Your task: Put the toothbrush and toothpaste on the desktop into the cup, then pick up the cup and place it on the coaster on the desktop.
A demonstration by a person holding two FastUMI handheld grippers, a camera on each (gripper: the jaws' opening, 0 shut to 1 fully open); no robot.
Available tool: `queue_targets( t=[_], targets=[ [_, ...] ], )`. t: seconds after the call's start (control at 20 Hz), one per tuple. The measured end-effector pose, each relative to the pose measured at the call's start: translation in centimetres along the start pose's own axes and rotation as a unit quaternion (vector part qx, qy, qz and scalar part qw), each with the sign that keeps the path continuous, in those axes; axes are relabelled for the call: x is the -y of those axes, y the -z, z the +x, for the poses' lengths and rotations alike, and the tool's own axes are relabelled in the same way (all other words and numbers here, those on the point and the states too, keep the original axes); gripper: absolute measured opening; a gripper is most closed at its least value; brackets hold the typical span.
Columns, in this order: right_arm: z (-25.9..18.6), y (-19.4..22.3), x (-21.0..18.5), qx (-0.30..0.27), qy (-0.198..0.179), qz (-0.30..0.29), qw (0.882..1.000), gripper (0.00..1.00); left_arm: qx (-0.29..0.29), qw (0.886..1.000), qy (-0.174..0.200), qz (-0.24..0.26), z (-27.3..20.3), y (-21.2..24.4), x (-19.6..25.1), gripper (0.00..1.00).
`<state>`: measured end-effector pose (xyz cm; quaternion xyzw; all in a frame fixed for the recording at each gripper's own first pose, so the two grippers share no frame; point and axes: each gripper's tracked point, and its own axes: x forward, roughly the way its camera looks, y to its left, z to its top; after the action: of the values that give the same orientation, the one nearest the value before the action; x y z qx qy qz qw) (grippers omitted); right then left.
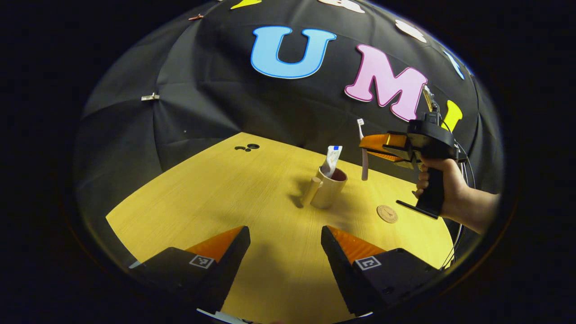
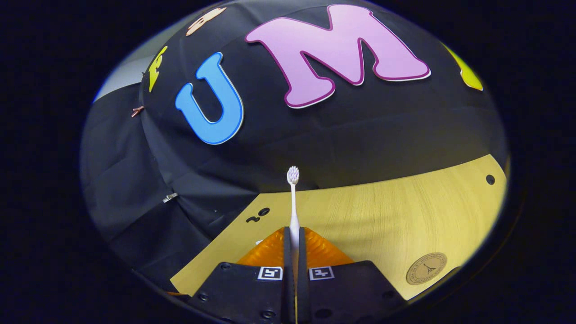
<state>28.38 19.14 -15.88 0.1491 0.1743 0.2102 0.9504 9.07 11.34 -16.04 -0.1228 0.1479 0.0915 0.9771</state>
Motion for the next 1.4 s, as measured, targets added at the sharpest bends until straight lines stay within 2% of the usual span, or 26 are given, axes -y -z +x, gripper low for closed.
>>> queue_targets(
  t=[0.2,0.5,0.85,1.0,1.25,1.4],
  targets=[
    [2.7,0.5,0.4,0.022,0.014,0.023,0.999,0.06,-0.001,1.000,-0.004,-0.024,1.4,0.7,-0.8,0.98],
    [4.0,1.3,1.5,0.062,0.038,0.023,0.997,0.06,0.014,0.998,-0.009,-0.054,3.1,0.0,-1.9,0.98],
    [4.9,4.7,3.3,0.050,0.077,0.015,0.996,0.07,0.017,0.998,-0.020,-0.063,3.4,-0.3,-3.5,0.98],
    [4.6,4.8,3.3,0.061,0.087,0.008,0.994,0.10,0.017,0.997,-0.026,-0.067,3.3,-0.3,-3.7,0.98],
    [3.8,5.6,2.7,0.058,0.080,-0.019,0.995,0.11,0.015,0.998,-0.020,-0.049,3.5,-0.3,-2.6,0.98],
    [3.2,6.1,2.4,0.050,0.071,-0.016,0.996,0.13,0.014,0.999,-0.009,-0.032,3.8,-0.4,-1.2,0.98]
  ],
)
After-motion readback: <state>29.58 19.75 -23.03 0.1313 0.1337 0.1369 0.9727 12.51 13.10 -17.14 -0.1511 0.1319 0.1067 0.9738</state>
